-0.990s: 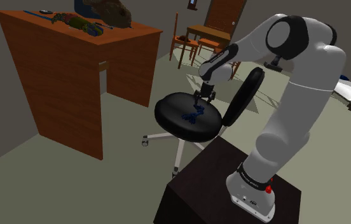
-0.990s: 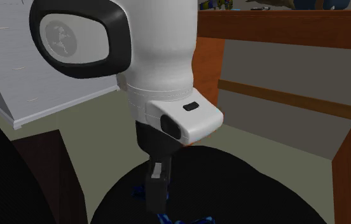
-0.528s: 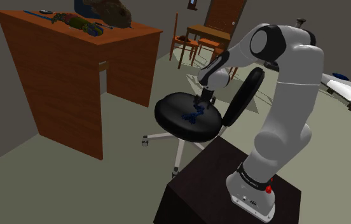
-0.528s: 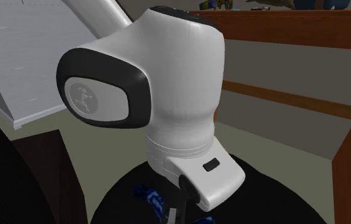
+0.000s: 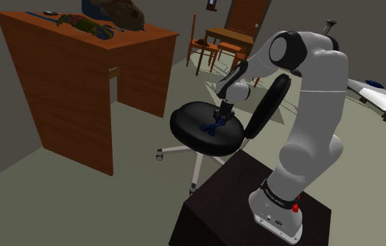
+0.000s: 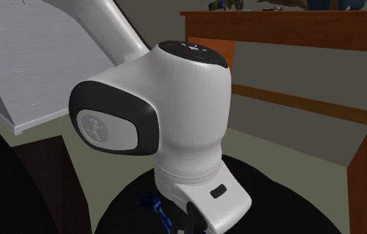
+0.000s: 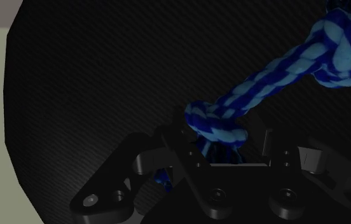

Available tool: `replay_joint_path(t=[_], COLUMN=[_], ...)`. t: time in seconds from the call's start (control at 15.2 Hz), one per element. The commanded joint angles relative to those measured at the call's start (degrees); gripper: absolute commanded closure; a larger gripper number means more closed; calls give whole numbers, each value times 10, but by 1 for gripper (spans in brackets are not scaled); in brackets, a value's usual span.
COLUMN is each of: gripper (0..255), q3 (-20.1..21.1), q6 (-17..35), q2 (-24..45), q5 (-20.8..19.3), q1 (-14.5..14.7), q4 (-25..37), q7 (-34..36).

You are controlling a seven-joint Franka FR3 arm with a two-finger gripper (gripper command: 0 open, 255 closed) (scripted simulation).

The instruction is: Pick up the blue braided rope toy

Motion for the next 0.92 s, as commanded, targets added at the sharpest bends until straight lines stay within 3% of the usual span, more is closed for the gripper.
replay_joint_path(t=[0.0,0.46,0.86], gripper=[255,255,255], q3=[0,0,-12], q6=[1,1,-35], q2=[1,2,-38], q5=[0,1,-17], q1=[0,0,9], q4=[0,1,-2], q7=[0,0,12])
